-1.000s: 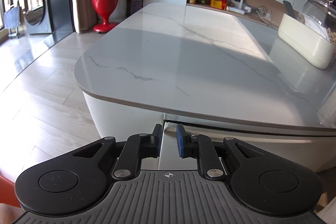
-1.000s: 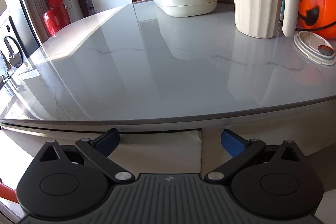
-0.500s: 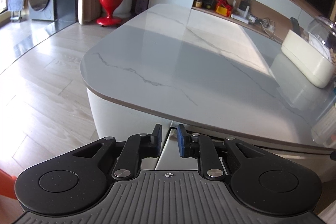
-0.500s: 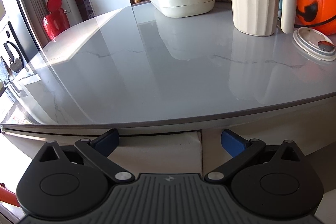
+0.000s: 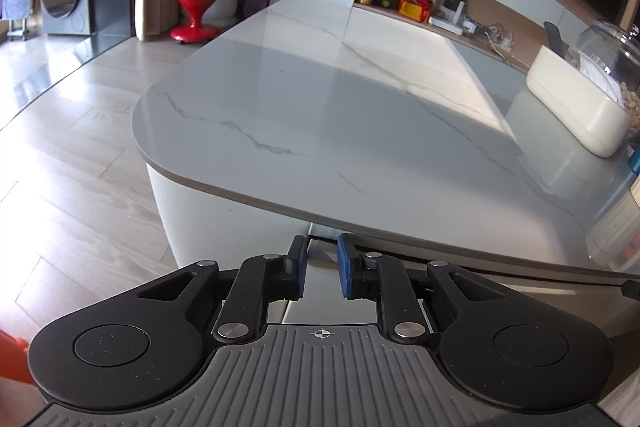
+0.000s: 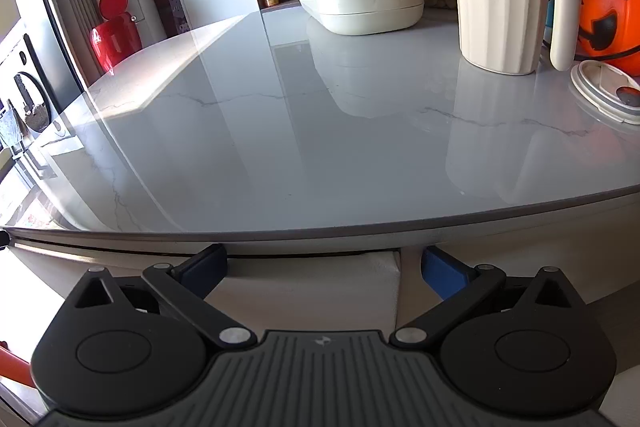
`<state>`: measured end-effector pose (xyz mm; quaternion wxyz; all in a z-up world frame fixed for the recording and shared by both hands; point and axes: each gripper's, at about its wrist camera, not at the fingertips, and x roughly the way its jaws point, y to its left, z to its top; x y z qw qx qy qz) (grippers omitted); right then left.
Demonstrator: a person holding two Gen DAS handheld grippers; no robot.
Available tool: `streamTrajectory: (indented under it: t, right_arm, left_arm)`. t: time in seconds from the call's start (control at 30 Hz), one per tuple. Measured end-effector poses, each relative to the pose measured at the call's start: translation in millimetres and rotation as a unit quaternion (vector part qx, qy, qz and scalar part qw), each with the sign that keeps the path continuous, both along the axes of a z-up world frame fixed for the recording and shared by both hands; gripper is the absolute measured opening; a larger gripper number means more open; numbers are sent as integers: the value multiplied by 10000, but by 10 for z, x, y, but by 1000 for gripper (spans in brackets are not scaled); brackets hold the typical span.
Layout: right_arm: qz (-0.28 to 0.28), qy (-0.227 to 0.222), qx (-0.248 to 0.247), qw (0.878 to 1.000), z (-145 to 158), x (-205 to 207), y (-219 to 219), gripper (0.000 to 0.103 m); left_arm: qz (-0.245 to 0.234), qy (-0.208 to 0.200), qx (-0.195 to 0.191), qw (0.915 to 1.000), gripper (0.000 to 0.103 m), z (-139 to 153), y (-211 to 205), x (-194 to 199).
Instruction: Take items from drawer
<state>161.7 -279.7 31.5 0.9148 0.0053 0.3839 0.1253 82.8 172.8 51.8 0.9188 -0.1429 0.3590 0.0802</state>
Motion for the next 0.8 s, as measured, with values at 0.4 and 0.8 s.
streamTrajectory:
  t: [0.4, 0.8]
  right_arm:
    - [244, 265, 187, 9992, -37, 2, 3, 103]
    - [531, 83, -589, 9968, -76, -85, 217, 103]
  left_arm:
    - [-128, 18, -20, 9999, 21, 1, -2, -23]
    - [-1401, 431, -15, 9892, 14, -129, -453, -53]
